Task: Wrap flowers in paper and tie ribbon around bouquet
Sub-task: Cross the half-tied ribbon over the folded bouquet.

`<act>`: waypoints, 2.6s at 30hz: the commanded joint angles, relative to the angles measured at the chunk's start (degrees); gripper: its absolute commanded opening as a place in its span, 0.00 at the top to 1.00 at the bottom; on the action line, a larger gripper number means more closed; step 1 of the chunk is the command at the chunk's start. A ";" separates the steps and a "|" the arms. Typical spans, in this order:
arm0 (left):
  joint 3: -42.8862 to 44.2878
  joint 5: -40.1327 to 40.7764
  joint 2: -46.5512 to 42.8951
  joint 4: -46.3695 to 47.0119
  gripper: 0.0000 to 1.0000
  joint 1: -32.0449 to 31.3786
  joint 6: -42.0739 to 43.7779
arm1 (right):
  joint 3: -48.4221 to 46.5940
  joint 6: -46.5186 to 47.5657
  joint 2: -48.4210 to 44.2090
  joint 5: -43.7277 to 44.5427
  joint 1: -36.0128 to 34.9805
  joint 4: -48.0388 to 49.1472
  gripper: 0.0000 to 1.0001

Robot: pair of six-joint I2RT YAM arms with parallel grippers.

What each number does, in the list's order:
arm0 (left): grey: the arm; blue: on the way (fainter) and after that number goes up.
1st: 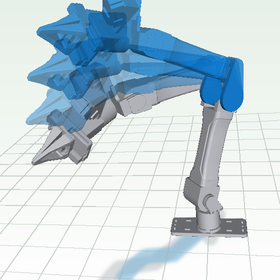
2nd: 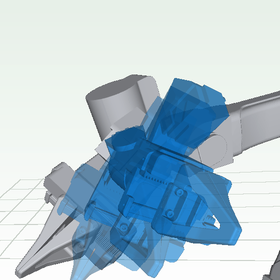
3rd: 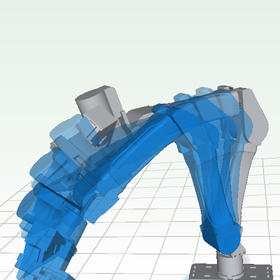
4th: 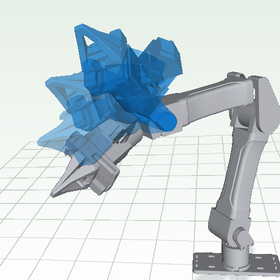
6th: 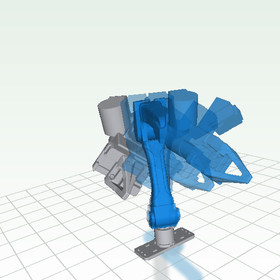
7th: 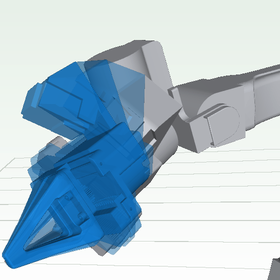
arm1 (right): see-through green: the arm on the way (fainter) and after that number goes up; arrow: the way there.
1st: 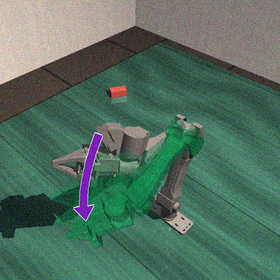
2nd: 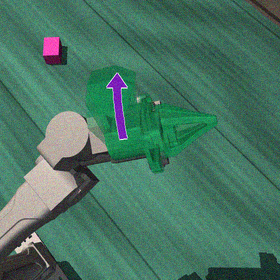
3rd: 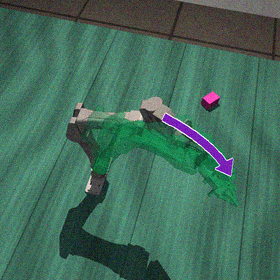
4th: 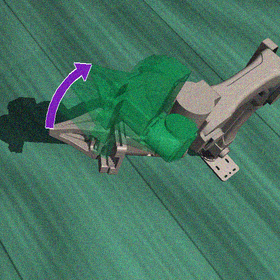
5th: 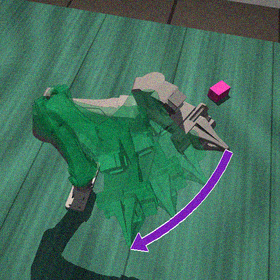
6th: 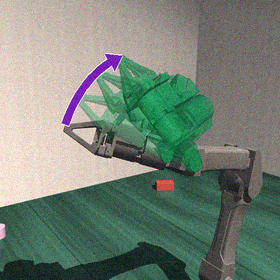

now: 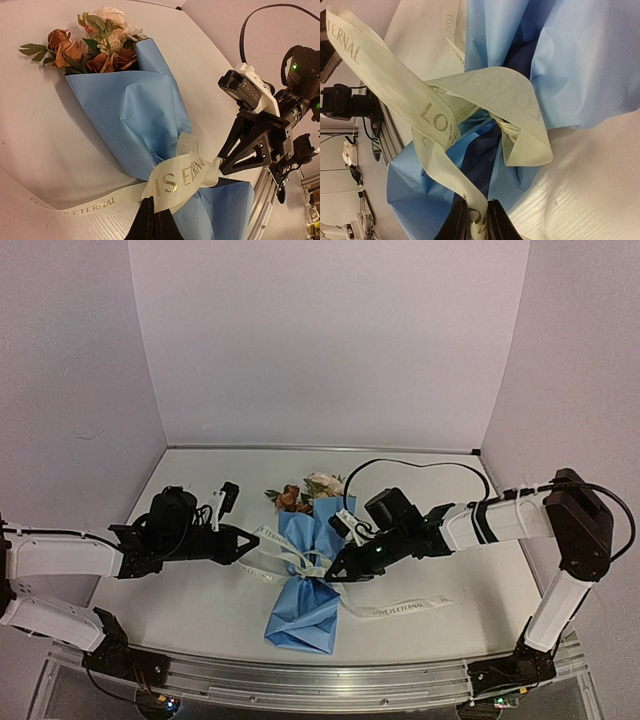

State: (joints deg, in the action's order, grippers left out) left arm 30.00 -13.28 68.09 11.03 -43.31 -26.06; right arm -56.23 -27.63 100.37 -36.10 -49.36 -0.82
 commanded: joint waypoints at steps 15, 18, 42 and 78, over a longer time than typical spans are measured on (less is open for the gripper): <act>2.36 -7.13 -2.25 -0.34 1.00 0.16 0.95 | -12.34 -6.38 1.79 8.10 -2.54 -14.40 1.00; 2.66 -10.29 -2.12 -0.83 1.00 0.13 0.98 | -14.19 -9.01 3.37 8.92 -3.26 -16.11 1.00; -6.89 -3.26 -12.15 -4.16 0.95 -1.26 -13.30 | -19.84 -17.49 9.40 17.13 -4.90 -17.90 1.00; 33.77 -14.55 22.48 -27.14 0.61 -3.86 25.58 | -12.04 -20.39 6.18 23.06 -6.24 -6.75 1.00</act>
State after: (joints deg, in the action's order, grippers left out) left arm 59.33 -22.48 86.44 -11.13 -45.15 -7.39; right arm -69.70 -46.39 109.41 -15.77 -55.07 -11.69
